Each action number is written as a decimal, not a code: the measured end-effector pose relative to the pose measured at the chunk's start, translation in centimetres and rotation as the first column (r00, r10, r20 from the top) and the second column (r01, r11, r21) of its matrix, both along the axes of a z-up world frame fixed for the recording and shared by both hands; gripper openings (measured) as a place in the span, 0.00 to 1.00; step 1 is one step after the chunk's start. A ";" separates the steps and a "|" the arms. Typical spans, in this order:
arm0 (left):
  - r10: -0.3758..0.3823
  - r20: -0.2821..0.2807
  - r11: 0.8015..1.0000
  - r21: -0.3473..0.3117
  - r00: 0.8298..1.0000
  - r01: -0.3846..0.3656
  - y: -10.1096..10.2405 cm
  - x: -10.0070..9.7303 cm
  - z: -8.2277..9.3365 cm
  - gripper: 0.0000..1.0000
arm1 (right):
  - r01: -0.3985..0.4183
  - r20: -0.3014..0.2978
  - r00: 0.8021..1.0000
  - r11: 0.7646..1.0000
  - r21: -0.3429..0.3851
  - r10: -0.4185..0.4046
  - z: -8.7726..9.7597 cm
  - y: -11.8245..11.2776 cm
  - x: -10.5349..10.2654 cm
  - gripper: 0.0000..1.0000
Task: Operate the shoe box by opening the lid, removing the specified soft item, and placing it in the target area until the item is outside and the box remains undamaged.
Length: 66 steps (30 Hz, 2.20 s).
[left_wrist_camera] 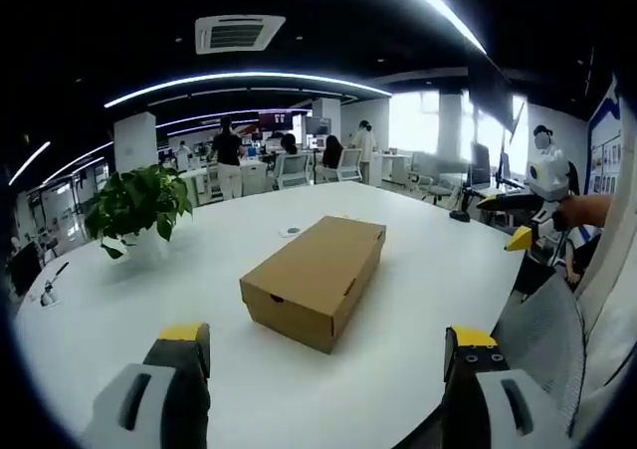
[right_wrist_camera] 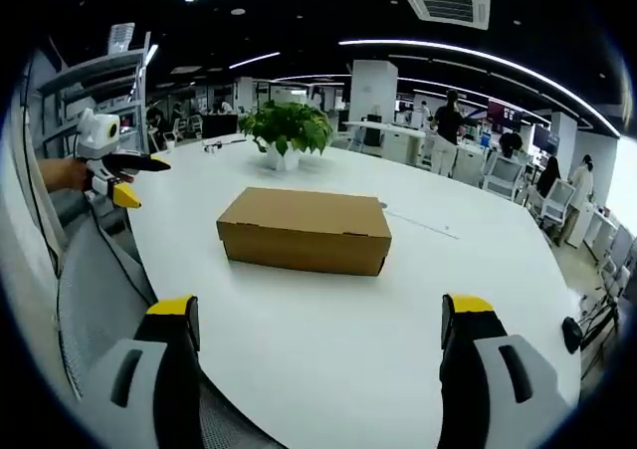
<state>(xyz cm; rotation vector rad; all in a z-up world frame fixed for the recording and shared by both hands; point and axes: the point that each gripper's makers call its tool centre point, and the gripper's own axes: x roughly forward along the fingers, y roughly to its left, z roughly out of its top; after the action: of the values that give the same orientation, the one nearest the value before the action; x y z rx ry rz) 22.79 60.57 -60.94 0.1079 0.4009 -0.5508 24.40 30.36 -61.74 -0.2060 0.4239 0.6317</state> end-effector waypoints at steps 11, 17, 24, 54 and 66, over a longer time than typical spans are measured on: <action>-0.002 -0.003 1.000 0.004 1.000 0.002 0.0 -0.2 -0.1 1.00 | -0.004 -0.003 1.000 1.000 -0.004 0.004 -0.1 0.0 -0.2 0.96; -0.008 -0.005 1.000 0.006 1.000 0.008 -0.2 -0.2 -0.2 1.00 | -0.002 -0.003 1.000 1.000 -0.002 0.002 -0.2 -0.1 -0.2 0.96; -0.012 -0.004 1.000 0.006 1.000 0.012 -0.3 -0.2 -0.1 1.00 | -0.001 -0.004 1.000 1.000 -0.002 0.001 -0.2 -0.2 -0.3 0.96; -0.040 -0.011 0.999 0.019 0.999 0.041 -0.3 0.9 0.2 1.00 | -0.008 -0.028 1.000 1.000 0.022 0.009 -0.3 0.1 0.4 0.96; -0.032 -0.006 0.999 -0.001 0.999 0.032 -0.5 1.1 0.6 1.00 | -0.011 -0.018 1.000 1.000 0.005 0.011 0.2 -0.3 0.5 0.96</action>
<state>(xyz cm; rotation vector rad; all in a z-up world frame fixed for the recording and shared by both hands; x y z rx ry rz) 23.86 60.04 -60.36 0.1118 0.4053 -0.5828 24.90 30.10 -61.56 -0.1988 0.4389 0.6458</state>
